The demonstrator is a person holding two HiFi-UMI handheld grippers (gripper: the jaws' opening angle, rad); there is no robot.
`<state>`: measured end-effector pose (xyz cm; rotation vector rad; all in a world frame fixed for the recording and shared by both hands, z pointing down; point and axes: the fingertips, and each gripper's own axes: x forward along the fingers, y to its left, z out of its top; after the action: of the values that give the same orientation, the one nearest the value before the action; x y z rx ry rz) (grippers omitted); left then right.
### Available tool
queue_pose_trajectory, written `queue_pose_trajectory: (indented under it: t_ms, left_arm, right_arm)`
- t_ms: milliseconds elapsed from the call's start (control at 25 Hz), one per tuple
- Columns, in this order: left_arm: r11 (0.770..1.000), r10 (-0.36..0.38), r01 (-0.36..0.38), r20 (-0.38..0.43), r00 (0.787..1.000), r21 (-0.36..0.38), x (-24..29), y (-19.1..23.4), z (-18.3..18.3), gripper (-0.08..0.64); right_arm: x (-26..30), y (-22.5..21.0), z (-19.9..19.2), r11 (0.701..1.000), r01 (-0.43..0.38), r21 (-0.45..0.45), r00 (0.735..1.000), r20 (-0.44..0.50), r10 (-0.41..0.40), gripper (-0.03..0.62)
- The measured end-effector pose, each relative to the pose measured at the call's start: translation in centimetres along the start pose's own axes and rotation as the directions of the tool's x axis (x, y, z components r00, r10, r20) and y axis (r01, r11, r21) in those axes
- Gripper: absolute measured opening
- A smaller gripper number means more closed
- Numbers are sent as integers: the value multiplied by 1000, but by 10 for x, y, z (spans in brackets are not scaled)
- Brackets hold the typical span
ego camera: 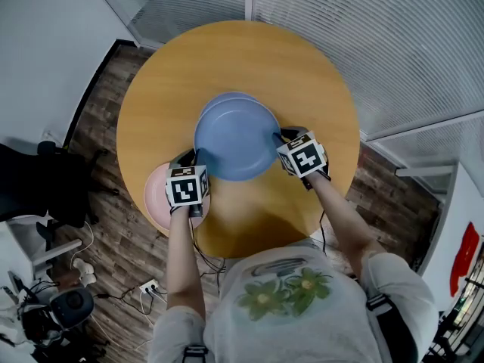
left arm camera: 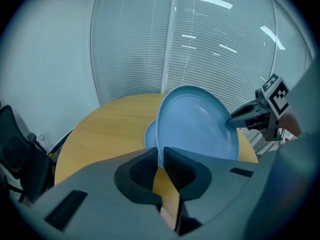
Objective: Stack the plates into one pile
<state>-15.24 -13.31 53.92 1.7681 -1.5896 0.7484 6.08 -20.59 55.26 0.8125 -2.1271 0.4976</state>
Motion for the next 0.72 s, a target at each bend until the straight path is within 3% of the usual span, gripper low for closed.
queue_pose_trajectory:
  t_ms: [720]
  left_arm:
    - [1000,0,0,-65,998,3,76,30,20,52]
  right_arm:
    - [72,-35,19,1000,13,1,998,-64,-13,83]
